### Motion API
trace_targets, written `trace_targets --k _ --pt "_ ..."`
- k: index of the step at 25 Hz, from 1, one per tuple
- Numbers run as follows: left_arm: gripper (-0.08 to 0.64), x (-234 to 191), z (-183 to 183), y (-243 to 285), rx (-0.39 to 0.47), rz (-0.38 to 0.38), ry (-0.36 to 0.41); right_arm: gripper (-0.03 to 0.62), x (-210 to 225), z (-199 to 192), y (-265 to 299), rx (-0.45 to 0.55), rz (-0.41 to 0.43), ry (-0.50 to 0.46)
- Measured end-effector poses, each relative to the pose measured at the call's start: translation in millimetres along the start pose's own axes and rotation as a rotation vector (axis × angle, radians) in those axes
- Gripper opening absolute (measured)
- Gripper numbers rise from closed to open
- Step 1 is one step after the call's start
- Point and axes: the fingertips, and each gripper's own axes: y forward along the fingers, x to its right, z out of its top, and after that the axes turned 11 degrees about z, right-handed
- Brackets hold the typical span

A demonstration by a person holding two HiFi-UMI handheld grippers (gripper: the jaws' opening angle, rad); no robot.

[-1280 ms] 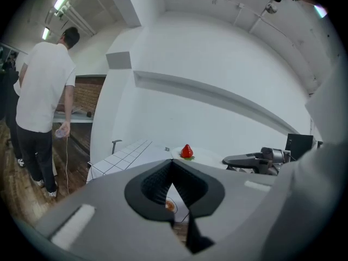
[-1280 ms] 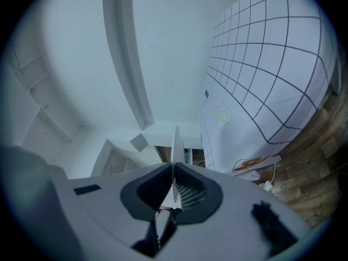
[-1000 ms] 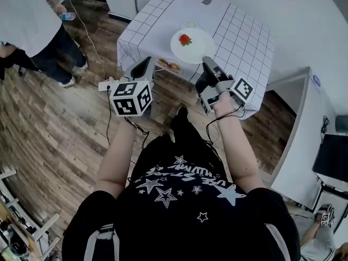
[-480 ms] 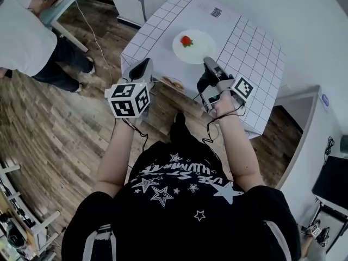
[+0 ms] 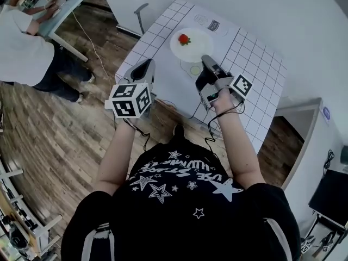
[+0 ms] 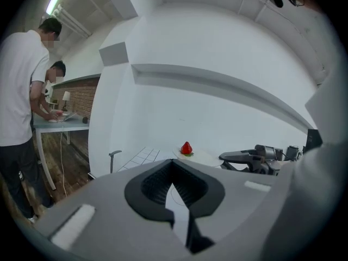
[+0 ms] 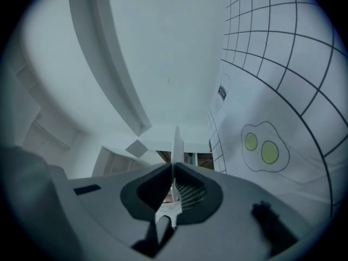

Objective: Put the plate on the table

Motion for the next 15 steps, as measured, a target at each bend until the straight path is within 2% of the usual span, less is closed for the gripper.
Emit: trace_targets --k 8,15 --pt "0.009 1.6 -12.2 8.5 0.117 0.003 0.022 0.021 18.0 7.2 2.4 -0.027 0.081 -0.051" --pt "0.009 2.4 -5.7 0.3 0.111 -0.008 0.031 0.021 0.9 0.8 3.8 -0.035 0.102 -0.065"
